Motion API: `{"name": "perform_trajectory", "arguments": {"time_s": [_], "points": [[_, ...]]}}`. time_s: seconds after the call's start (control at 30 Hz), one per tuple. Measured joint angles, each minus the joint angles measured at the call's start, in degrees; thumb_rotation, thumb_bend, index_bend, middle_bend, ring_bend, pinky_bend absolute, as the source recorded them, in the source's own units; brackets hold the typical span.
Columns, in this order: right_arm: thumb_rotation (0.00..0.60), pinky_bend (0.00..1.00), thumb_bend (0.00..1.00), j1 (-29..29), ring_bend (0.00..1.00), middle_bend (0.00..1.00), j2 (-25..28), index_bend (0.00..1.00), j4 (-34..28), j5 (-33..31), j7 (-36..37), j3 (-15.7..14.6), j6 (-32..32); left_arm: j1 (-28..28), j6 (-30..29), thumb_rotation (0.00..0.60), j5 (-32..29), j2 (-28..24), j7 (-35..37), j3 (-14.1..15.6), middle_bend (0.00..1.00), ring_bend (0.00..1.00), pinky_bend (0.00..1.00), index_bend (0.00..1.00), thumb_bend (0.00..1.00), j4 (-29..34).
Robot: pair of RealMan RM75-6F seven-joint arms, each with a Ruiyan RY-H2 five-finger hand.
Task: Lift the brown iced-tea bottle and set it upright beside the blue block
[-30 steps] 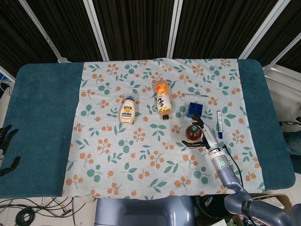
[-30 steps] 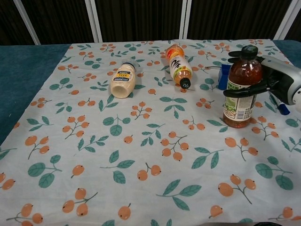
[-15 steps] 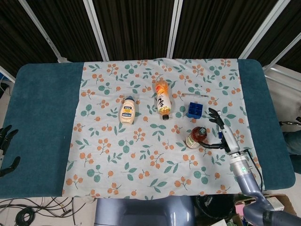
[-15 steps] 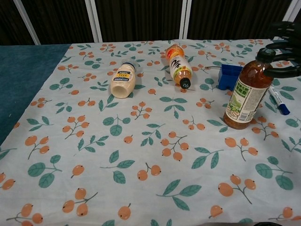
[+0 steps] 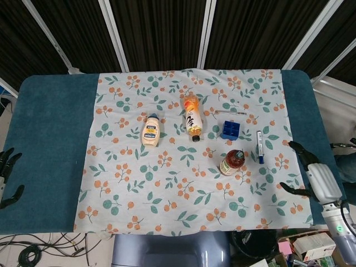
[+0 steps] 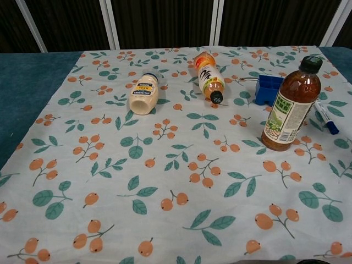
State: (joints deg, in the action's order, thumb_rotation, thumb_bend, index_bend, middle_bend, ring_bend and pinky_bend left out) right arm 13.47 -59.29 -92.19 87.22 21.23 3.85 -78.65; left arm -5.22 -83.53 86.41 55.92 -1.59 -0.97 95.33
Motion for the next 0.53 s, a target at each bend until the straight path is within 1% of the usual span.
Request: {"name": "perform_trajectory", "arguments": {"time_s": [0.13,0.23,0.4,0.53], "points": [[0.600,0.14,0.11,-3.7,0.13,0.04,-0.1,0.00,-0.3,-0.2,-10.8,-1.0,-4.9,0.1,-0.2,0.600,0.2,0.1,-0.2,0.0,0.00,0.01,0.08,0.11,0.37,0.0],[0.600,0.14,0.11,-6.6,0.13,0.04,-1.8,0.00,0.7,0.1,-17.0,-2.3,-8.4,0.1,-0.4,0.600,0.3,0.1,-0.2,0.0,0.00,0.01,0.07,0.11,0.37,0.0],[0.600,0.14,0.11,-8.8,0.13,0.04,-5.6,0.00,5.2,1.8,-22.3,-3.6,-11.4,0.2,-0.7,0.600,0.5,0.1,0.1,-0.1,0.00,0.01,0.06,0.11,0.37,-0.3],[0.600,0.14,0.11,-9.3,0.13,0.03,-7.8,0.00,8.0,3.0,-24.7,-4.2,-11.7,0.1,-0.6,0.600,0.6,0.2,0.0,0.0,0.00,0.01,0.06,0.11,0.37,-0.6]]}}
